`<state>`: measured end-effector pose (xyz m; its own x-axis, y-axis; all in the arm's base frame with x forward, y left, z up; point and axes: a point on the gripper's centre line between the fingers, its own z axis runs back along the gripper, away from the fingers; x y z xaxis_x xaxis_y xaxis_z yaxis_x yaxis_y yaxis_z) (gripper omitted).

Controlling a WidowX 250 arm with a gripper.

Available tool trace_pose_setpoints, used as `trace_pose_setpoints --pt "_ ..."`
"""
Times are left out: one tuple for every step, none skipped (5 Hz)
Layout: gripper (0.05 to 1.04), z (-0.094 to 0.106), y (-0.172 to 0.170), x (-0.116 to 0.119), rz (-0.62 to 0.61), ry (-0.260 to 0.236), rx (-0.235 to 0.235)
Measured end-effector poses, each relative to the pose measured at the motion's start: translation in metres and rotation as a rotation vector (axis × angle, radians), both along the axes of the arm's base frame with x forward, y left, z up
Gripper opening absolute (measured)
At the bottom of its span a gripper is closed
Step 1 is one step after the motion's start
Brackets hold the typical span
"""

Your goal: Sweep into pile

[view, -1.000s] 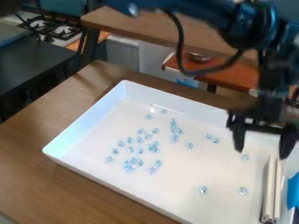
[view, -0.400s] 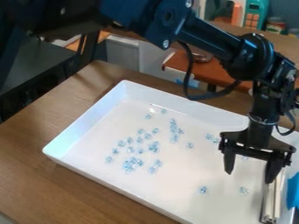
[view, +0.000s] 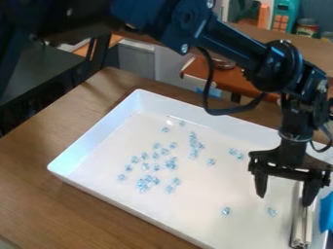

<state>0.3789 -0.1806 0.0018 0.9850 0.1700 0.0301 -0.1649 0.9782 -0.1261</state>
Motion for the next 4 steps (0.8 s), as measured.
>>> trace_pose_setpoints --pt "1.006 -0.0005 -0.0001 -0.0002 0.011 -0.001 0.010" --pt "1.006 -0.0007 -0.0061 -0.0023 -0.004 -0.015 0.031" --pt "1.006 -0.0006 -0.0085 -0.0027 -0.008 -0.021 0.033" --pt "1.006 0.0001 -0.0099 -0.0027 -0.007 -0.024 0.028"
